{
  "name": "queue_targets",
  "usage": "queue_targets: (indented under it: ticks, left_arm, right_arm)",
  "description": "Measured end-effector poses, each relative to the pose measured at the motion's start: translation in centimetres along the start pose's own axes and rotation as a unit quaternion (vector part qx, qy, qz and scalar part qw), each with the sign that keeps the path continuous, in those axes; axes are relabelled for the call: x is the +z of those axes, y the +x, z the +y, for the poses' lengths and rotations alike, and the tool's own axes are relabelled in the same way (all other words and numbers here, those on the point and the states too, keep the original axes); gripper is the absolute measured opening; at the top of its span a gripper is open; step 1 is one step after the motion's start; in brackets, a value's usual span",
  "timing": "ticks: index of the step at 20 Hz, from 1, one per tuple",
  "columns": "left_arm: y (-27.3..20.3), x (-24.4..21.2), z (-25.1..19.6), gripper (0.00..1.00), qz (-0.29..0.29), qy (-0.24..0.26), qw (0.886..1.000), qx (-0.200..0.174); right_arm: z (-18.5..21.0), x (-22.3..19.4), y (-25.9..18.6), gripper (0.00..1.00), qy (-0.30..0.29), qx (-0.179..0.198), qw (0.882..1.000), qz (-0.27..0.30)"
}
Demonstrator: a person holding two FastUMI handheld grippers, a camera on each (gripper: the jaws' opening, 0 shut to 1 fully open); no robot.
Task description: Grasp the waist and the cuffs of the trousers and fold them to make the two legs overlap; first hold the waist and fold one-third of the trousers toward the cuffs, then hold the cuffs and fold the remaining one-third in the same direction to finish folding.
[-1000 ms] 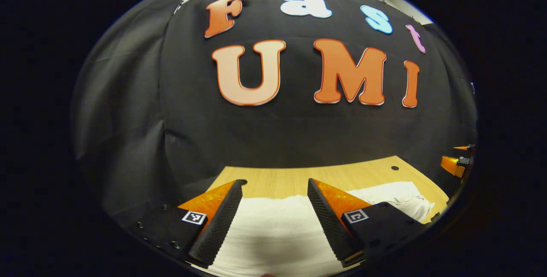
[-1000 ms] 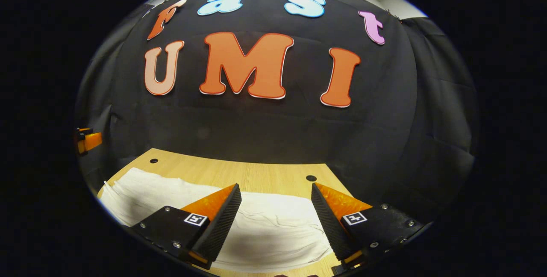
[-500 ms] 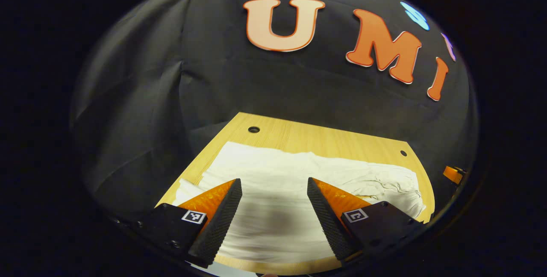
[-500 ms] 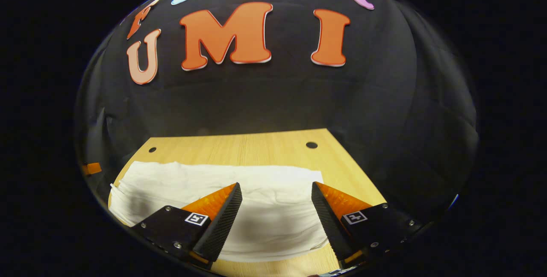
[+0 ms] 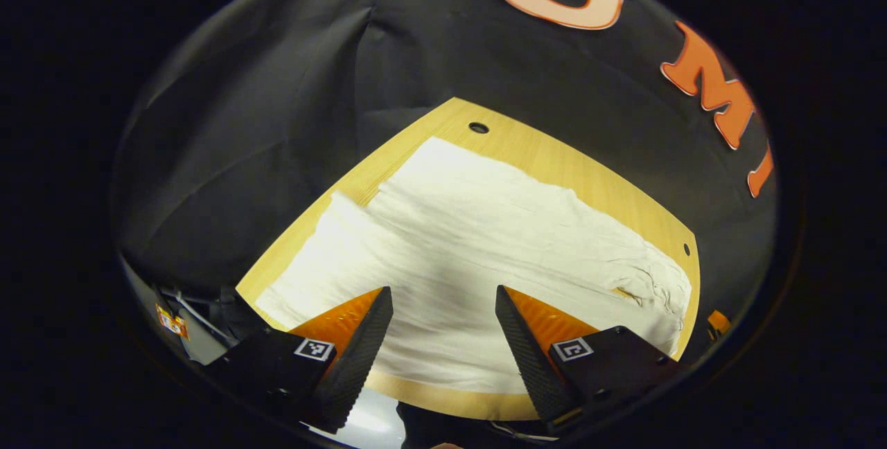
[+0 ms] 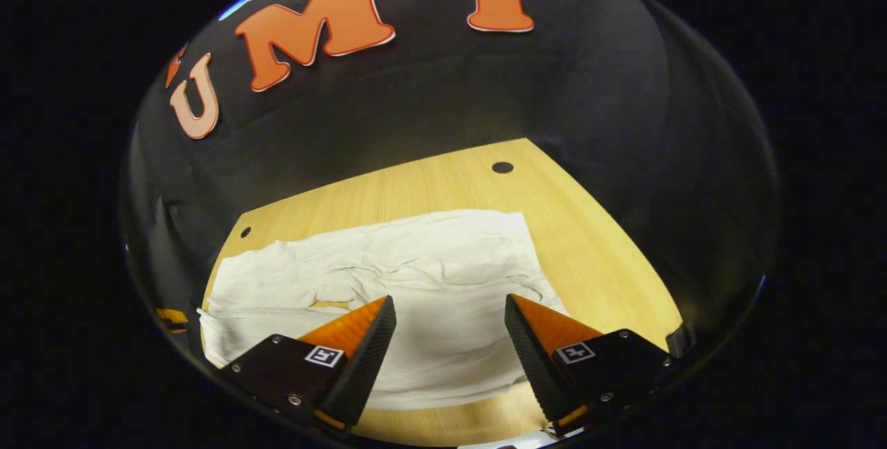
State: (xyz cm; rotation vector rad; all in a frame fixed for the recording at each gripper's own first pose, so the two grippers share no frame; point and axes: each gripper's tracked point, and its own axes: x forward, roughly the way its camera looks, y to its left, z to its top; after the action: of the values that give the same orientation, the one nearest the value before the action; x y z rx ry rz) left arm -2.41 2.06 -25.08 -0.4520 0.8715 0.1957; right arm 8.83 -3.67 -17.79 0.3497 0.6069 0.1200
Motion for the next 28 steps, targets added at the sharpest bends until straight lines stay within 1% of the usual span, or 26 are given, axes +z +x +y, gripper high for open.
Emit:
queue_targets:
  ticks: [2, 4, 7, 9, 13, 14, 15, 16, 18, 20, 22, 25, 28]
  left_arm:
    - [0.9, -1.2, 2.0, 0.98, 0.026, -0.034, 0.999, -0.001]
    - [1.4, -2.6, 4.4, 0.99, 0.051, -0.073, 0.996, 0.010]
    - [1.9, -3.9, 8.2, 0.99, 0.071, -0.120, 0.990, 0.015]
    - [2.2, -4.9, 9.6, 1.00, 0.080, -0.153, 0.985, 0.014]
    - [2.3, -5.8, 12.9, 1.00, 0.095, -0.193, 0.976, 0.023]
    - [2.2, -5.8, 13.3, 0.97, 0.098, -0.203, 0.974, 0.023]
    - [2.4, -5.7, 13.9, 1.00, 0.100, -0.215, 0.971, 0.022]
    - [2.7, -6.0, 14.6, 1.00, 0.103, -0.228, 0.968, 0.023]
    - [3.7, -6.3, 16.5, 1.00, 0.102, -0.260, 0.959, 0.036]
    - [3.9, -6.5, 18.3, 1.00, 0.100, -0.292, 0.951, 0.036]
    - [3.5, -6.3, 19.3, 1.00, 0.095, -0.308, 0.946, 0.039]
    - [3.8, -5.8, 21.2, 0.99, 0.091, -0.329, 0.939, 0.038]
    - [3.8, -6.0, 22.5, 1.00, 0.094, -0.339, 0.936, 0.030]
  right_arm:
    - [-0.7, -1.2, 0.6, 0.95, 0.014, -0.007, 1.000, 0.021]
    - [-1.2, -2.5, 1.3, 0.93, 0.031, -0.009, 0.999, 0.041]
    - [-1.5, -4.6, 2.3, 0.93, 0.072, -0.012, 0.995, 0.071]
    - [-1.5, -5.3, 2.9, 0.93, 0.090, -0.016, 0.992, 0.083]
    - [-2.3, -5.8, 3.3, 0.93, 0.101, -0.027, 0.990, 0.099]
    - [-2.4, -6.0, 3.4, 0.93, 0.104, -0.029, 0.989, 0.101]
    - [-2.4, -6.0, 3.5, 0.93, 0.109, -0.030, 0.988, 0.104]
    - [-2.5, -6.0, 3.5, 0.93, 0.114, -0.030, 0.987, 0.108]
    - [-2.7, -6.2, 3.7, 0.93, 0.122, -0.032, 0.986, 0.113]
    - [-2.8, -6.4, 3.9, 0.93, 0.130, -0.034, 0.984, 0.119]
    - [-3.1, -6.6, 3.9, 0.93, 0.133, -0.036, 0.983, 0.124]
    - [-3.4, -6.7, 4.1, 0.90, 0.138, -0.041, 0.981, 0.130]
    - [-3.8, -6.6, 4.4, 0.90, 0.143, -0.045, 0.980, 0.130]
